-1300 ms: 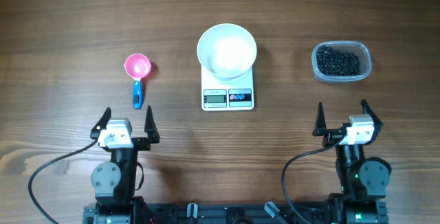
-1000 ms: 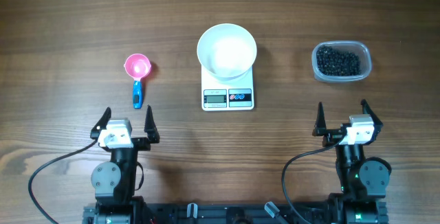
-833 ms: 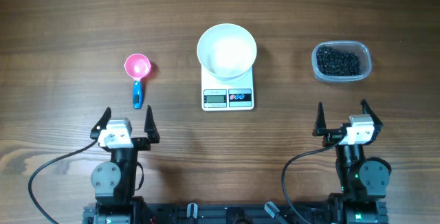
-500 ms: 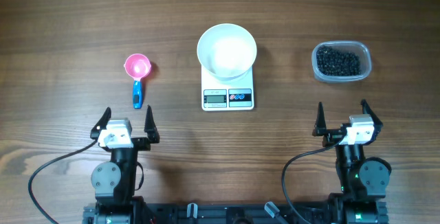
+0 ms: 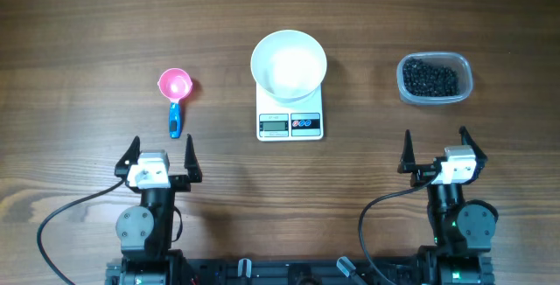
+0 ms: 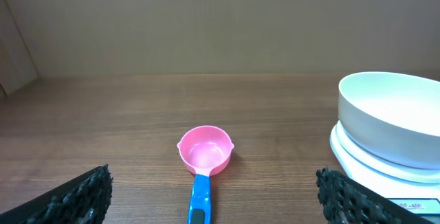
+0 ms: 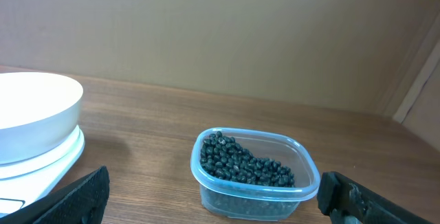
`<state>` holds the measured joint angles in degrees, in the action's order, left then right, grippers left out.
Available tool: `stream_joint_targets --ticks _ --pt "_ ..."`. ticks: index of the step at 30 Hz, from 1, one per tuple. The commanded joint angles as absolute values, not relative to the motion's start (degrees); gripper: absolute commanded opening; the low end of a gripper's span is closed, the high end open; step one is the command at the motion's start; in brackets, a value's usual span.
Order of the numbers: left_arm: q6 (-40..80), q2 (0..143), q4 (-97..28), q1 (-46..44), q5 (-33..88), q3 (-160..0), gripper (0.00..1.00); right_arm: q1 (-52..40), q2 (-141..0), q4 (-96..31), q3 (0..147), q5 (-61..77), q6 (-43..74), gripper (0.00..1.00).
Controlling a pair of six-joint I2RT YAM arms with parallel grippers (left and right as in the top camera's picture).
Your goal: Scoop item into bowl and weigh 150g on scale
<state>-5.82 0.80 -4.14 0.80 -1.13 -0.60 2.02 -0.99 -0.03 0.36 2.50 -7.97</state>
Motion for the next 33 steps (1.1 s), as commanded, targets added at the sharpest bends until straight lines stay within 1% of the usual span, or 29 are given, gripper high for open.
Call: stream_joint_targets --ticks 1,6,8,10,11,12,14,16,17,20,22,25,28,30,32,33 --pt "-8.0 0.4 -4.0 0.6 -2.2 -0.3 1.0 1.7 -0.4 0.1 0.3 2.6 -7.5 1.0" --pt "-7.4 0.4 -3.9 0.6 -1.7 -0.3 1.0 1.7 -0.4 0.1 0.3 2.6 -7.5 1.0" --pt "-2.0 0.4 -3.4 0.5 8.9 -0.3 1.0 1.7 -0.4 0.1 0.3 2.6 -7.5 1.0" --pt "3.8 0.4 0.4 0.5 31.3 -0.3 1.0 1.7 -0.4 0.1 0.3 2.6 -7.5 1.0" --pt "3.9 0.4 3.6 0.5 39.6 -0.3 1.0 1.7 -0.4 0.1 0.3 2.6 -7.5 1.0" --pt "3.9 0.4 6.4 0.5 44.4 -0.3 1.0 1.7 -0.4 0.1 0.3 2.6 -7.5 1.0" --pt "3.9 0.4 13.1 0.5 47.0 -0.3 1.0 1.7 -0.4 0.1 0.3 2.6 -7.5 1.0" --pt "3.9 0.4 24.3 0.5 46.4 -0.9 1.0 1.7 -0.4 0.1 0.3 2.6 -7.5 1.0" --pt "3.9 0.4 28.8 0.5 44.0 -2.0 1.0 1.7 -0.4 0.1 0.3 2.6 -7.5 1.0" --pt "3.5 0.5 28.7 0.5 36.2 -8.6 1.0 1.7 -0.4 0.1 0.3 2.6 -7.5 1.0" --pt "1.3 1.5 23.6 0.5 33.7 -16.0 1.0 1.7 -0.4 0.1 0.3 2.6 -7.5 1.0" --pt "-2.3 6.1 8.2 0.5 31.8 -29.1 1.0 1.7 -0.4 0.1 0.3 2.6 -7.5 1.0" --pt "-4.1 16.8 -16.8 0.5 23.1 -46.3 1.0 1.7 -0.4 0.1 0.3 2.6 -7.5 1.0" --pt "-4.1 26.7 -33.5 0.5 18.0 -58.3 1.0 1.7 -0.4 0.1 0.3 2.6 -7.5 1.0" --pt "-4.1 38.1 -50.3 0.5 17.5 -70.2 1.0 1.7 -0.4 0.1 0.3 2.6 -7.5 1.0" --pt "-4.1 42.7 -55.7 0.5 18.9 -74.4 1.0 1.7 -0.4 0.1 0.3 2.6 -7.5 1.0"
